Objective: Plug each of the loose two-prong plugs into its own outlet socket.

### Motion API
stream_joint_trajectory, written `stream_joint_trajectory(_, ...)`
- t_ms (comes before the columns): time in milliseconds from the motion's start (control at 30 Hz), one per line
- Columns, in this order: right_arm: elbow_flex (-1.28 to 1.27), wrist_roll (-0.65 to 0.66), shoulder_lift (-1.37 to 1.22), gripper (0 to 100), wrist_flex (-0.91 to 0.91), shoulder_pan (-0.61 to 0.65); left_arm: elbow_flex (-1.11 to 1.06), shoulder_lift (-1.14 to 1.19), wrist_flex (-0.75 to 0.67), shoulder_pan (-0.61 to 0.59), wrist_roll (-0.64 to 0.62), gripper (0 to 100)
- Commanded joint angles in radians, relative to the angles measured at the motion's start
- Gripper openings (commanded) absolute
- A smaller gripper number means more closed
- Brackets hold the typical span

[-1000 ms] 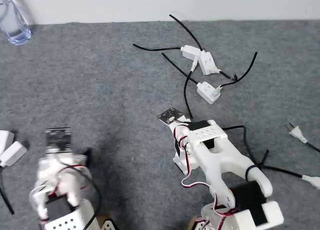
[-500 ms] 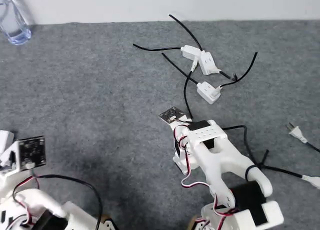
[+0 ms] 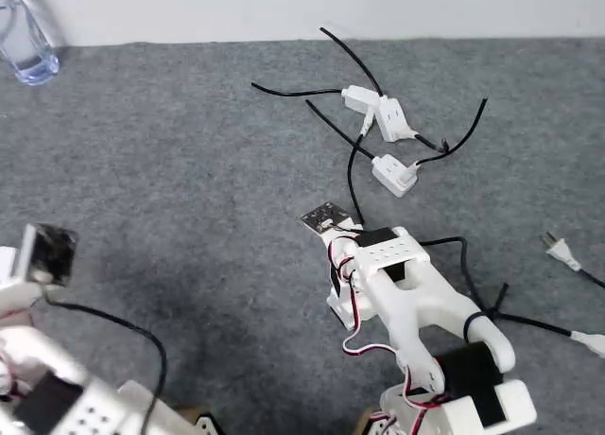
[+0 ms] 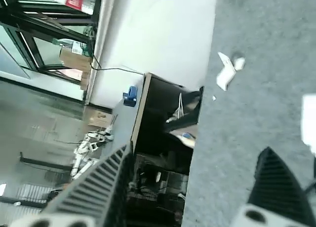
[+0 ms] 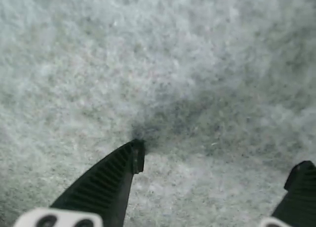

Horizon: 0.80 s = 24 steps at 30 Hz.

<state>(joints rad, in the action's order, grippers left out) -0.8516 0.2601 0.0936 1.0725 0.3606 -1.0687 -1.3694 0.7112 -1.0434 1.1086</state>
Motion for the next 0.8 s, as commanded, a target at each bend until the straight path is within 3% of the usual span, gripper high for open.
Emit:
stream_joint_trajectory(0, 0.003, -0.011, -0.024, 42.7, -0.015, -0.012, 0.55, 0.443, 0.265, 0.021, -0.028, 37)
stream_joint_trajectory(200, 0.003, -0.011, -0.025, 42.7, -0.022, -0.01, 1.047, 1.008, 0.783, 0.028, 0.135, 37)
stream_joint_trajectory(300, 0.003, -0.011, -0.025, 42.7, -0.025, -0.01, 1.158, 1.194, 0.927, 0.048, 0.192, 37)
stream_joint_trajectory(533, 0.003, -0.011, -0.025, 42.7, -0.027, -0.01, 1.176, 1.444, 0.939, 0.075, 0.192, 37)
stream_joint_trajectory(767, 0.003, -0.011, -0.025, 42.7, -0.027, -0.01, 1.175, 1.625, 0.829, 0.077, 0.192, 37)
